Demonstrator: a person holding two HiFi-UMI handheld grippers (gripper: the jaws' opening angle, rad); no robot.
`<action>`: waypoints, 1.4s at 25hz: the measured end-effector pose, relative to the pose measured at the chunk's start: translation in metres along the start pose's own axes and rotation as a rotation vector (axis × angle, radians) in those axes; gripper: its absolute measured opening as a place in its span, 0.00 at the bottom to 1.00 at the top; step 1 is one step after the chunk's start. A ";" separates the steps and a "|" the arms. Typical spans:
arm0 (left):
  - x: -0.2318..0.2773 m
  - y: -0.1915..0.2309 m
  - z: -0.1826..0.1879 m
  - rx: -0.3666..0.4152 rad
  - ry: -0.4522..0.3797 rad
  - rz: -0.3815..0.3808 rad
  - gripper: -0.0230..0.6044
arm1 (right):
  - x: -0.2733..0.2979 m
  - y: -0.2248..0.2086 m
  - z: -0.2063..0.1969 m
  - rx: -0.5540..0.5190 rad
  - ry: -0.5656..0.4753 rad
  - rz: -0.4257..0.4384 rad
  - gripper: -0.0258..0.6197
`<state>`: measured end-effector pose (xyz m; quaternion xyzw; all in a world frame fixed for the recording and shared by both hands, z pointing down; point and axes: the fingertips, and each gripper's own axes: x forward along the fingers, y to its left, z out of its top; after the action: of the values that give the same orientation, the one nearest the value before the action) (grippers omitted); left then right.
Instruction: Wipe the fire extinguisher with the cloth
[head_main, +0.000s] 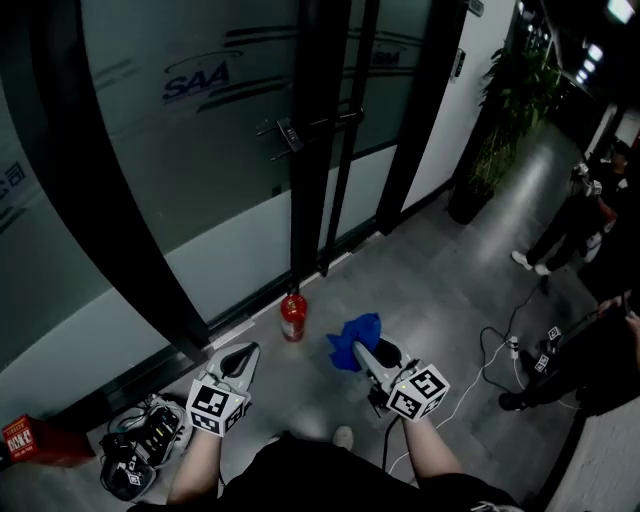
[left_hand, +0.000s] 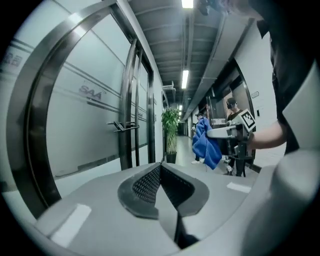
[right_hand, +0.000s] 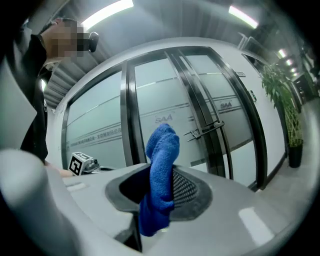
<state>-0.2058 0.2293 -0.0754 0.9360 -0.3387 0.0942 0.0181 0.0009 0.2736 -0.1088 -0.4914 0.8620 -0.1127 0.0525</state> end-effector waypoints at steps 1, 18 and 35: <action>-0.007 0.002 0.004 -0.023 -0.031 0.027 0.05 | -0.003 -0.003 0.001 0.012 -0.017 0.001 0.22; 0.002 0.023 0.024 -0.141 -0.180 0.152 0.05 | 0.008 -0.054 0.020 0.016 -0.051 -0.007 0.22; 0.009 0.004 0.034 -0.189 -0.222 0.081 0.05 | -0.007 -0.060 0.011 0.022 -0.037 -0.050 0.21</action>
<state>-0.1960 0.2175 -0.1075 0.9203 -0.3836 -0.0415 0.0648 0.0565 0.2485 -0.1045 -0.5140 0.8472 -0.1143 0.0708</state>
